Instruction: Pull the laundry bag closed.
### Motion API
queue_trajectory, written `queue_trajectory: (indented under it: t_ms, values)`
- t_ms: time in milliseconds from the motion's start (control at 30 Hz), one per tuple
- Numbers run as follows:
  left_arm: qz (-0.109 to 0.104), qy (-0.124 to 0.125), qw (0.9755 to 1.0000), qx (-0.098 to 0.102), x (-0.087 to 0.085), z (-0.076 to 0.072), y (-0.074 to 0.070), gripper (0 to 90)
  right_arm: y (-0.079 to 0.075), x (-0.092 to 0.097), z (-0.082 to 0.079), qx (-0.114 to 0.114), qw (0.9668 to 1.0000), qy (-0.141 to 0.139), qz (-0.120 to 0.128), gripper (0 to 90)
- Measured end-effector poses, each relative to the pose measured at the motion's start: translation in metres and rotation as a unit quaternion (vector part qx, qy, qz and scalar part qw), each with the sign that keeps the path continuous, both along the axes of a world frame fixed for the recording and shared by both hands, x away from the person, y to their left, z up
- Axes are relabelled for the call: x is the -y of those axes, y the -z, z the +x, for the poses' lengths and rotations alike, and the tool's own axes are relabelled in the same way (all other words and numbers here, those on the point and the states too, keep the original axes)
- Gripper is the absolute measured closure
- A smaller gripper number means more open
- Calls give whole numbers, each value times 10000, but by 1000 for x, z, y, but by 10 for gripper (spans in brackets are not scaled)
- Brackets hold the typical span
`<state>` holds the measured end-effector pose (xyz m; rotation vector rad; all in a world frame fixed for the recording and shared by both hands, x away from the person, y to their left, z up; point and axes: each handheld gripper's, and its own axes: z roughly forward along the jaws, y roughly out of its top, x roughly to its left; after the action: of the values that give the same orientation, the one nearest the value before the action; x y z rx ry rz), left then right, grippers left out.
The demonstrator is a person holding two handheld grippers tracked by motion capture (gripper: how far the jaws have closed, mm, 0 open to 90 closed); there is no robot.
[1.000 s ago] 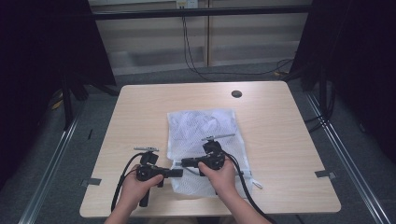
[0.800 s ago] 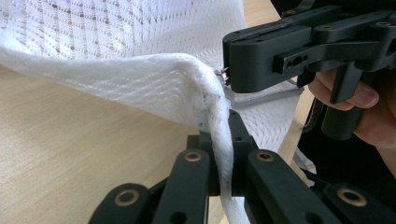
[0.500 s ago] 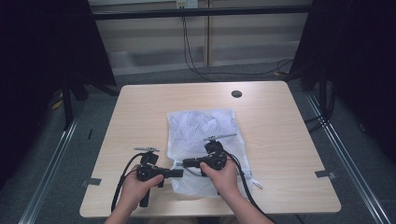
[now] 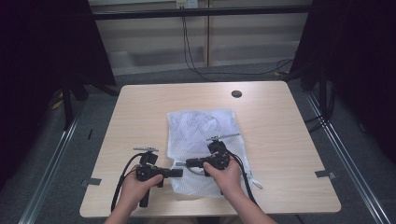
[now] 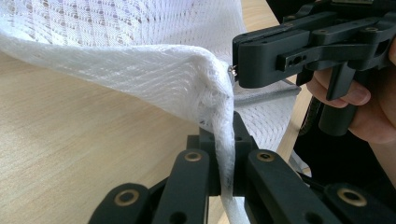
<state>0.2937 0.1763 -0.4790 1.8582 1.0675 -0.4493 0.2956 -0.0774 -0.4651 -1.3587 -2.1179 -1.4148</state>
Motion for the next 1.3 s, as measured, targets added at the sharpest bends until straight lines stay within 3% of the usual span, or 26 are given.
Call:
queue_trajectory:
  t_ms: [400, 567, 833, 933, 1300]
  values:
    - [38, 33, 10000, 2, -1, 0, 0, 889, 1, 1, -1, -84, 9999, -60, 45, 875]
    - [37, 9, 9999, -96, 0, -1, 0, 889, 4, 2, -1, -86, 9999, -57, 47, 876]
    - [65, -10, 10000, -54, -1, -1, 0, 889, 5, 3, 0, -124, 9999, -67, 28, 876]
    - [-74, -56, 9999, -115, -4, 0, -1, 889, 6, 8, 1, -214, 9997, -16, 94, 876]
    - [-106, -54, 9998, -157, -4, 0, -1, 888, 5, 11, 1, -162, 9998, -65, 67, 876]
